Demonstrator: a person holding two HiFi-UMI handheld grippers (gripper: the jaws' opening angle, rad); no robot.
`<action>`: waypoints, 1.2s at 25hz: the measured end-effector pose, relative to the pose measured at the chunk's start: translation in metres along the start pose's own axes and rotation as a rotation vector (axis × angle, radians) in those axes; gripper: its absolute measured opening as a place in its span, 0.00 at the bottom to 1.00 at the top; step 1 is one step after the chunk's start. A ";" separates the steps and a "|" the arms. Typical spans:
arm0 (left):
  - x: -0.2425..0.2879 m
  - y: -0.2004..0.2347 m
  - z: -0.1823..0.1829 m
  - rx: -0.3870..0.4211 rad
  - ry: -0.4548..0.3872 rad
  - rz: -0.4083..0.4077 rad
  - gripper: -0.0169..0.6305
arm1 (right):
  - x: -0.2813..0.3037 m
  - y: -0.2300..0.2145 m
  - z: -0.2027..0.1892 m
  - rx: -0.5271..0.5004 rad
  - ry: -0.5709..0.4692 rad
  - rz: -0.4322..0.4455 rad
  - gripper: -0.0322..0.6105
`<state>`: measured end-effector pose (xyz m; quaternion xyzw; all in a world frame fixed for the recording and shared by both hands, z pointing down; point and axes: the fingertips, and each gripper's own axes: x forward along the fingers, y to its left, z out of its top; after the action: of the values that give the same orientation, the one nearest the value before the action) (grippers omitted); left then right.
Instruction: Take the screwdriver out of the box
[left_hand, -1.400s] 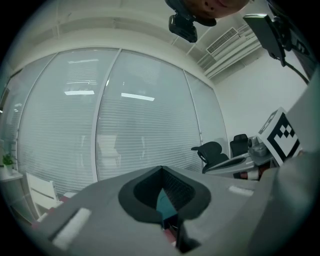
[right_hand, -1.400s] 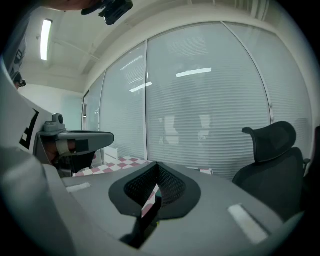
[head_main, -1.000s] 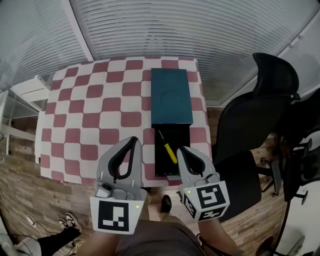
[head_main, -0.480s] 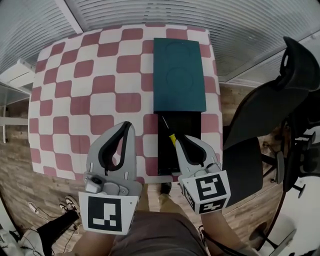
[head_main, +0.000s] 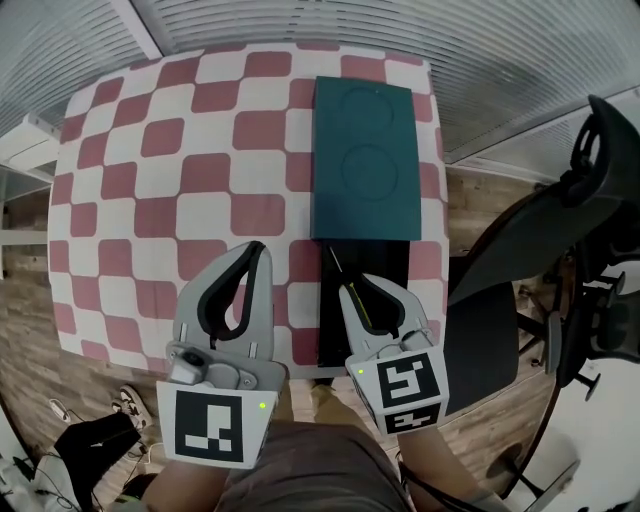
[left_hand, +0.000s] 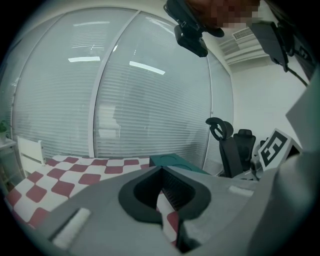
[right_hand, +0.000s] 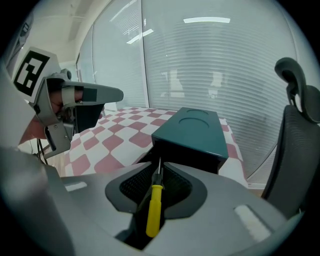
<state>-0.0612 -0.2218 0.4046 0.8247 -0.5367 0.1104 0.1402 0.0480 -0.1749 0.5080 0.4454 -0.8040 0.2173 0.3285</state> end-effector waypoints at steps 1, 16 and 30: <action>0.001 0.001 0.001 -0.002 -0.003 0.000 0.03 | 0.002 0.001 0.000 0.007 0.009 0.005 0.20; 0.009 0.017 -0.001 -0.017 0.013 0.012 0.03 | 0.033 0.003 -0.033 0.071 0.209 0.024 0.21; -0.012 -0.009 0.017 0.018 -0.041 0.009 0.03 | -0.015 -0.001 0.014 0.077 -0.071 -0.015 0.17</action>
<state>-0.0575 -0.2145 0.3837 0.8256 -0.5421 0.0990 0.1211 0.0506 -0.1754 0.4875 0.4711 -0.8029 0.2297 0.2839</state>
